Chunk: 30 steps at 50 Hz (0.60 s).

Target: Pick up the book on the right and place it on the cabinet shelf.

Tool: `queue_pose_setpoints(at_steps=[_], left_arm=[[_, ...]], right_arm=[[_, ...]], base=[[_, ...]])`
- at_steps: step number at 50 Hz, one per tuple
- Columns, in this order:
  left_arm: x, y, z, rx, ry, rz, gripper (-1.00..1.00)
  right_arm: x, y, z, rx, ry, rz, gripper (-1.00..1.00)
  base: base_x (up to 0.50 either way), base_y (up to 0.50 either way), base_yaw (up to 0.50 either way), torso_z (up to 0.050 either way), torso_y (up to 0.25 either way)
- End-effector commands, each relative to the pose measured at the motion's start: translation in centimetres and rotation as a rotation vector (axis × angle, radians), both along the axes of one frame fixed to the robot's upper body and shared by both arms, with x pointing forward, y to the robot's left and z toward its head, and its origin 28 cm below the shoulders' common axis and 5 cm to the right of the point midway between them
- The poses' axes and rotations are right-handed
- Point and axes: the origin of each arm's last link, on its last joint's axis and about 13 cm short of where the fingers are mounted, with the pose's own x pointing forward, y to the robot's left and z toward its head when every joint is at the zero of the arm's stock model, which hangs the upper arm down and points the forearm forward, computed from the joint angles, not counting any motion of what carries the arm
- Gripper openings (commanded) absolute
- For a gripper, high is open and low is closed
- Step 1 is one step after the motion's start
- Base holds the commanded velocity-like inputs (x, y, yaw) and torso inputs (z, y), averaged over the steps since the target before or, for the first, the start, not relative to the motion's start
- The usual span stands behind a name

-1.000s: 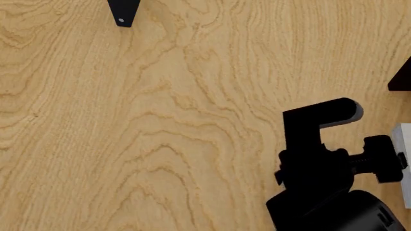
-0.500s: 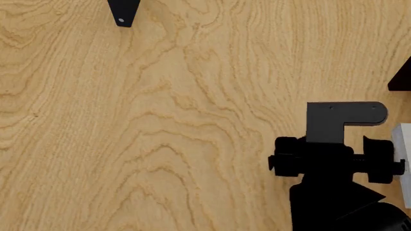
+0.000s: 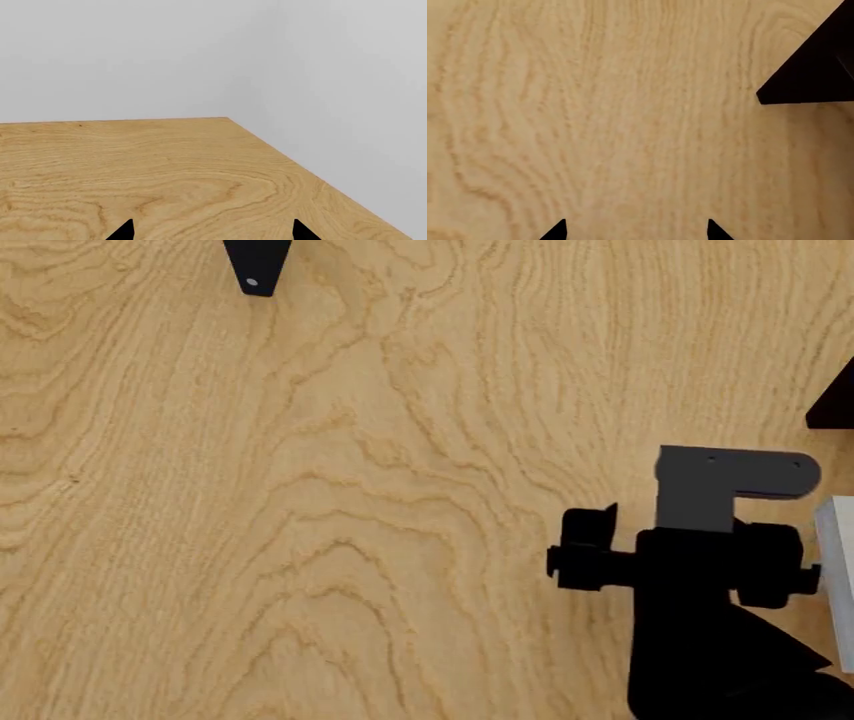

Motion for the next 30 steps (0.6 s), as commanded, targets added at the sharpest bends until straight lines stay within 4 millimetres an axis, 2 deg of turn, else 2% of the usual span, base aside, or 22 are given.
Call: queue_pose_setpoints(at_steps=[1,30], left_arm=[[0.05,0.04,-0.07,-0.001,0.002,-0.001,1.0],[0.01,0.01,-0.03,0.001,0.002,0.0,1.0]], right_arm=[[0.22,-0.41,-0.33,0.093,-0.02,0.032,1.0],[0.65,-1.07,-1.28,0.147,0.013,0.04,1.0]], base=[[0.0,0.0,0.0,0.0,0.0],[0.0,0.0,0.0,0.0,0.0]])
